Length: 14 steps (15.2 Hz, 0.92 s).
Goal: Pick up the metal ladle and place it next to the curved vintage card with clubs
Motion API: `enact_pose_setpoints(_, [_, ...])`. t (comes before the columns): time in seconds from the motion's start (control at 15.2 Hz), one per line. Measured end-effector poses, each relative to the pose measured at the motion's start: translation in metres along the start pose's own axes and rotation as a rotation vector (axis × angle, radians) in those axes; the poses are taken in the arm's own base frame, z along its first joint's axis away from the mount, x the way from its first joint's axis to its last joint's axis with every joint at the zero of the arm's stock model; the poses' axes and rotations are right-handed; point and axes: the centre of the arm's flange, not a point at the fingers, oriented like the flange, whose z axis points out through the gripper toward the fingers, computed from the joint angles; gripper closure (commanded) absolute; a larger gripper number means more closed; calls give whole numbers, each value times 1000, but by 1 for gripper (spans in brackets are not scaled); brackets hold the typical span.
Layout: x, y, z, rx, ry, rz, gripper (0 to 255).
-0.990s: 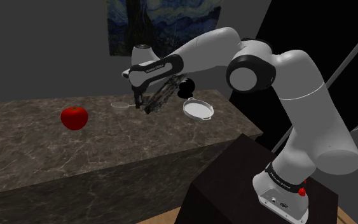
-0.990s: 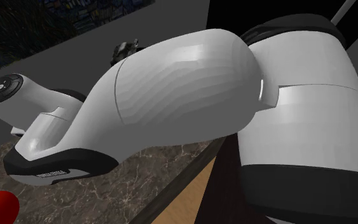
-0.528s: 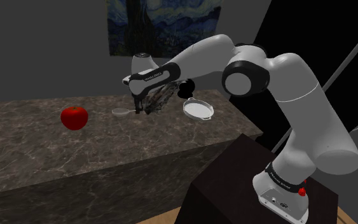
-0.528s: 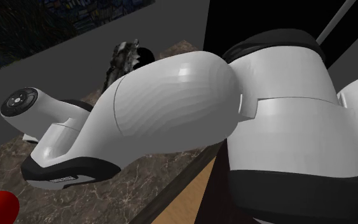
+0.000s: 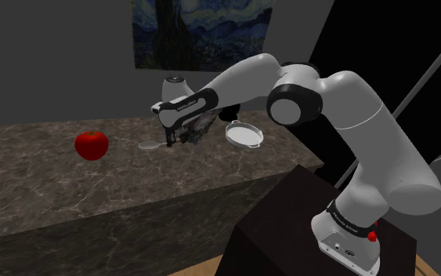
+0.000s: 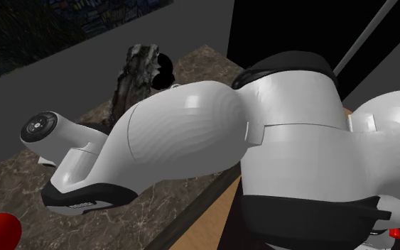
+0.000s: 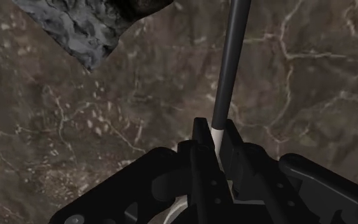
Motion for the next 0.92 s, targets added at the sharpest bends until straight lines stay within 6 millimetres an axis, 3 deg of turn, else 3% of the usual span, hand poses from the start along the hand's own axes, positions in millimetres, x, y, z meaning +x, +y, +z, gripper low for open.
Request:
enact_pose_setpoints(0.13, [0, 0, 11, 1, 0, 0, 255])
enact_pose_setpoints(0.53, [-1, 0, 13, -1, 0, 0, 255])
enact_pose_setpoints(0.59, [-1, 0, 13, -1, 0, 0, 0])
enact_pose_setpoints(0.92, [-1, 0, 14, 0, 0, 0, 0])
